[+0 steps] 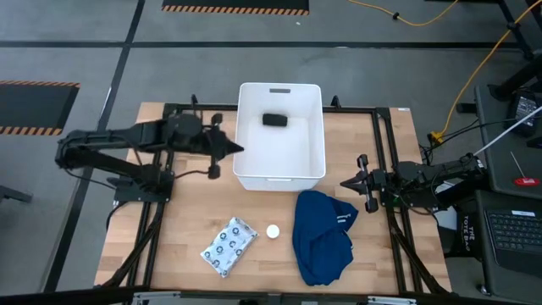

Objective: Pick & place medical supplies in basket/bin
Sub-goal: Put the blue patient gown into the white bin

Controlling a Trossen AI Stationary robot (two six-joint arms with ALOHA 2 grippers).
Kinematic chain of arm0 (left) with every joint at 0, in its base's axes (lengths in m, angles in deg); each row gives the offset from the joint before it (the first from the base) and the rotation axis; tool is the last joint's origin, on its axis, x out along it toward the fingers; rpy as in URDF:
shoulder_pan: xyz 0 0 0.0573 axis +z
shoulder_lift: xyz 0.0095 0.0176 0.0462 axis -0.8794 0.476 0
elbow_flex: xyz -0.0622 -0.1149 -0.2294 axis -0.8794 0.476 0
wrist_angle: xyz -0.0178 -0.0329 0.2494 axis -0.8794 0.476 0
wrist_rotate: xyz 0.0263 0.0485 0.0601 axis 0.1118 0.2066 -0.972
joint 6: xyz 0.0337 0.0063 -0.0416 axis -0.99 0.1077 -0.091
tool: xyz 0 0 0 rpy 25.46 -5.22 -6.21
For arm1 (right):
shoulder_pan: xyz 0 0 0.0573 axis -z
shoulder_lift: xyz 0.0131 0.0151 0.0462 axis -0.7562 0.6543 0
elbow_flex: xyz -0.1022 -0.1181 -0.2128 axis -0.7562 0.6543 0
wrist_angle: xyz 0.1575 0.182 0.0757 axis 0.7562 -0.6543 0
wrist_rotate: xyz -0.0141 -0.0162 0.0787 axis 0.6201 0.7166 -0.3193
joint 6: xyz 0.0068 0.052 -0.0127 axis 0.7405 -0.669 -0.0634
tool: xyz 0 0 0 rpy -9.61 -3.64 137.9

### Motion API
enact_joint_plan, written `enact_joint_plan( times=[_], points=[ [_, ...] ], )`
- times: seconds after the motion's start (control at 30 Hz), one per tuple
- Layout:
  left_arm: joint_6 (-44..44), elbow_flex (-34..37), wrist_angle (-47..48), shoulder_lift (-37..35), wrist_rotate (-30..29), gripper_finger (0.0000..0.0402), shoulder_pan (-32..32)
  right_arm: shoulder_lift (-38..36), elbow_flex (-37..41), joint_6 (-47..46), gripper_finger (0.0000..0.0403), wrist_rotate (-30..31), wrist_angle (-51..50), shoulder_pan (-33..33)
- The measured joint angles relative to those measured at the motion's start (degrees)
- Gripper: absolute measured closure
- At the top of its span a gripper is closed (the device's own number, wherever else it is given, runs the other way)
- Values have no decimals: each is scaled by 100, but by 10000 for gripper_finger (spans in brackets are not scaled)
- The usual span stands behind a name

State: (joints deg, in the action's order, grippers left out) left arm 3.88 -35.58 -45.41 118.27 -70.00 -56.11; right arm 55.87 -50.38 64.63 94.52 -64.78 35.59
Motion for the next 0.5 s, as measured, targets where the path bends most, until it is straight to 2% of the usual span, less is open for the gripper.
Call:
enact_joint_plan(
  times=[0.13,0.27,0.5],
  points=[
    [134,685,-549,-578,-236,400,-303,14,-6,-322,399,80,-8,1],
    [138,1207,-1119,-955,-324,400,-557,170,-295,-720,400,110,-486,0],
    [140,1591,-1466,-1096,-421,400,-698,1205,-1281,-874,401,125,-1116,-1]
  ],
)
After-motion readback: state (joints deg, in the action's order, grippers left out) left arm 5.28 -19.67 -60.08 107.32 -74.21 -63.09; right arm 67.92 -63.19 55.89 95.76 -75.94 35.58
